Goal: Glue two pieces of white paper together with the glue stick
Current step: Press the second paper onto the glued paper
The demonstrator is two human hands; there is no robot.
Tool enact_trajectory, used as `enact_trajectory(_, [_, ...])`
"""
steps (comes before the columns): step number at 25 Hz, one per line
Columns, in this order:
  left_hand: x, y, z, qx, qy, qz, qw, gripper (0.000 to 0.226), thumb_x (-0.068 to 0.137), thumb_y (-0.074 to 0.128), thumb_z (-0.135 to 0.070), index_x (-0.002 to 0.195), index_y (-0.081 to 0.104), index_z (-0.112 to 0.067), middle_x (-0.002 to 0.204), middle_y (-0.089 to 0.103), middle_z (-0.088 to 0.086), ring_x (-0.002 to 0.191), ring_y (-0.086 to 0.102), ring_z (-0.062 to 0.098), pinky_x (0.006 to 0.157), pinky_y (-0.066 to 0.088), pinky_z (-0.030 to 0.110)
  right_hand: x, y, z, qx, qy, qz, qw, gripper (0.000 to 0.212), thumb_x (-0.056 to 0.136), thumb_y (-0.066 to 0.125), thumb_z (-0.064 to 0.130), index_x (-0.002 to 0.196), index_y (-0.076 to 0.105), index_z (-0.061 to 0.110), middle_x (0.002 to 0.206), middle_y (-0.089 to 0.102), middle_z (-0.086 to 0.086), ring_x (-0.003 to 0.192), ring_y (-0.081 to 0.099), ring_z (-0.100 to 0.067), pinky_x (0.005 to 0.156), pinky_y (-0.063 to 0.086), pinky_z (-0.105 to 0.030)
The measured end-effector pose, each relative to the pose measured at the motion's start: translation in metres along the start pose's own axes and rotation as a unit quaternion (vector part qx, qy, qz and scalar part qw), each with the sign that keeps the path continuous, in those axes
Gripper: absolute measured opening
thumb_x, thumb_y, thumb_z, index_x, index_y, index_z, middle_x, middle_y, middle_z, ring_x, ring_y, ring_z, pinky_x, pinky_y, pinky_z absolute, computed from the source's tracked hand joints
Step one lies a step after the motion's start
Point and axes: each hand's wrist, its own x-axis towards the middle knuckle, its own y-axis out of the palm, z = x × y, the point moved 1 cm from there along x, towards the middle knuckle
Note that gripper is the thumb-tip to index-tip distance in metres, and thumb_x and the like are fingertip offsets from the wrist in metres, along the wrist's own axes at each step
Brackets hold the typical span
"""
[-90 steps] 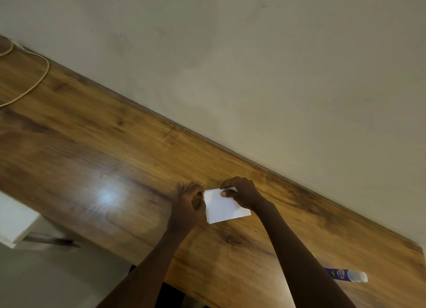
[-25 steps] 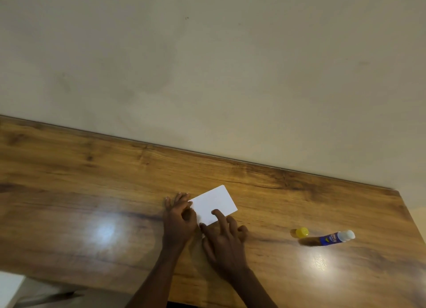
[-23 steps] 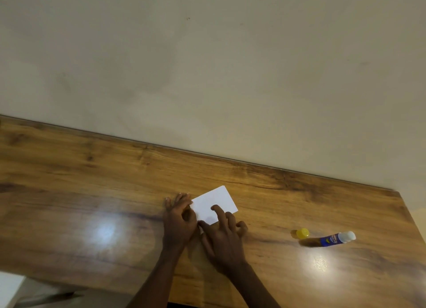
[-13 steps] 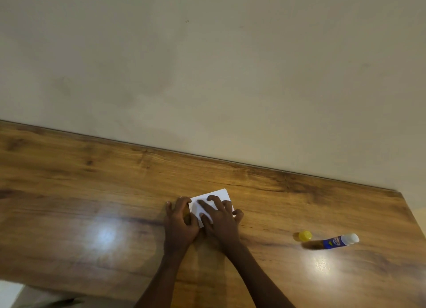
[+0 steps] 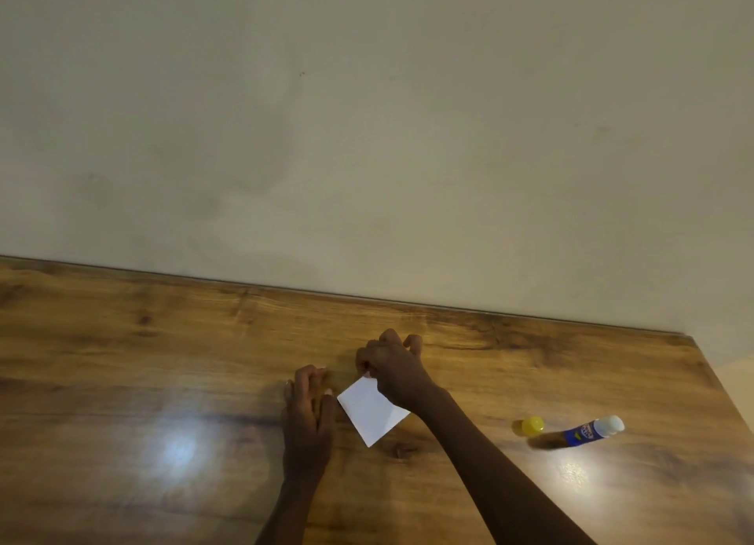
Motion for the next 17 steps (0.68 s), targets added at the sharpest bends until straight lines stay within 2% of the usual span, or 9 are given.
enact_trajectory(2, [-0.001, -0.001, -0.001, 0.0, 0.01, -0.006, 1.0, 0.037, 0.082, 0.039, -0.027, 0.113, 0.048, -0.009, 0.113, 0.062, 0.016, 0.102, 0.058, 0.034, 0.085, 0.05, 0.054, -0.001, -0.009, -0.003, 0.008, -0.018, -0.001, 1.0, 0.027, 0.077, 0.043, -0.009, 0.083, 0.054, 0.015, 0.093, 0.062, -0.003, 0.099, 0.039, -0.021, 0.065, 0.008, -0.033])
enact_trajectory(3, [-0.001, -0.001, -0.001, -0.001, 0.011, -0.006, 1.0, 0.038, 0.082, 0.038, -0.027, 0.114, 0.048, -0.009, 0.113, 0.061, 0.016, 0.103, 0.058, 0.034, 0.086, 0.049, 0.054, -0.001, -0.016, -0.006, 0.029, -0.012, -0.01, 0.999, 0.028, 0.076, 0.043, -0.01, 0.084, 0.055, 0.014, 0.093, 0.062, -0.005, 0.098, 0.041, -0.022, 0.069, 0.012, -0.034])
enact_trajectory(4, [-0.001, -0.001, -0.001, -0.003, 0.011, -0.006, 1.0, 0.037, 0.082, 0.038, -0.027, 0.114, 0.048, -0.009, 0.113, 0.061, 0.016, 0.104, 0.057, 0.035, 0.087, 0.049, 0.055, -0.001, -0.024, -0.01, 0.073, 0.001, -0.035, 0.997, 0.028, 0.076, 0.043, -0.011, 0.085, 0.057, 0.011, 0.093, 0.064, -0.007, 0.096, 0.046, -0.023, 0.074, 0.021, -0.034])
enact_trajectory(6, [0.0, -0.001, -0.001, 0.0, 0.015, -0.008, 1.0, 0.036, 0.082, 0.039, -0.025, 0.112, 0.049, -0.009, 0.11, 0.062, 0.013, 0.102, 0.057, 0.036, 0.088, 0.047, 0.056, 0.0, -0.04, -0.019, 0.228, 0.065, -0.125, 0.963, 0.026, 0.075, 0.044, -0.014, 0.084, 0.061, 0.003, 0.088, 0.065, -0.013, 0.083, 0.054, -0.022, 0.068, 0.038, -0.024])
enact_trajectory(8, [0.0, -0.001, -0.001, 0.003, 0.019, -0.012, 1.0, 0.032, 0.08, 0.042, -0.023, 0.108, 0.051, -0.009, 0.104, 0.061, 0.006, 0.101, 0.058, 0.037, 0.09, 0.046, 0.057, -0.001, -0.049, -0.033, 0.386, 0.201, -0.228, 0.871, 0.021, 0.077, 0.048, -0.012, 0.082, 0.061, 0.004, 0.084, 0.062, -0.01, 0.073, 0.053, -0.016, 0.058, 0.04, -0.013])
enact_trajectory(10, [0.0, 0.001, 0.001, 0.006, 0.024, -0.009, 1.0, 0.031, 0.079, 0.044, -0.02, 0.106, 0.052, -0.008, 0.1, 0.061, 0.003, 0.102, 0.059, 0.037, 0.091, 0.045, 0.058, -0.003, -0.042, -0.047, 0.494, 0.315, -0.268, 0.765, 0.014, 0.081, 0.052, -0.005, 0.081, 0.059, 0.007, 0.085, 0.059, -0.008, 0.075, 0.052, -0.017, 0.058, 0.04, -0.022])
enact_trajectory(12, [0.001, 0.002, 0.005, 0.016, 0.022, -0.002, 1.0, 0.033, 0.077, 0.045, -0.02, 0.106, 0.052, -0.006, 0.103, 0.064, 0.01, 0.103, 0.058, 0.038, 0.091, 0.046, 0.055, -0.004, -0.028, -0.057, 0.53, 0.372, -0.269, 0.713, 0.009, 0.081, 0.055, -0.004, 0.082, 0.06, 0.004, 0.089, 0.06, -0.013, 0.081, 0.053, -0.022, 0.063, 0.041, -0.029])
enact_trajectory(14, [0.003, 0.004, 0.009, 0.027, 0.017, 0.0, 0.999, 0.032, 0.079, 0.048, -0.019, 0.108, 0.053, -0.005, 0.105, 0.063, 0.014, 0.103, 0.057, 0.038, 0.09, 0.047, 0.05, -0.006, -0.017, -0.06, 0.511, 0.402, -0.265, 0.712, 0.006, 0.08, 0.057, -0.004, 0.084, 0.061, 0.0, 0.094, 0.063, -0.017, 0.084, 0.054, -0.025, 0.068, 0.042, -0.031])
enact_trajectory(17, [0.004, 0.006, 0.012, 0.035, 0.014, 0.0, 0.999, 0.027, 0.082, 0.057, -0.003, 0.109, 0.053, -0.003, 0.106, 0.063, 0.017, 0.103, 0.055, 0.04, 0.091, 0.045, 0.05, -0.009, -0.009, -0.065, 0.366, 0.415, -0.267, 0.789, 0.004, 0.078, 0.06, -0.003, 0.082, 0.059, -0.004, 0.09, 0.065, -0.019, 0.076, 0.052, -0.02, 0.06, 0.039, -0.024])
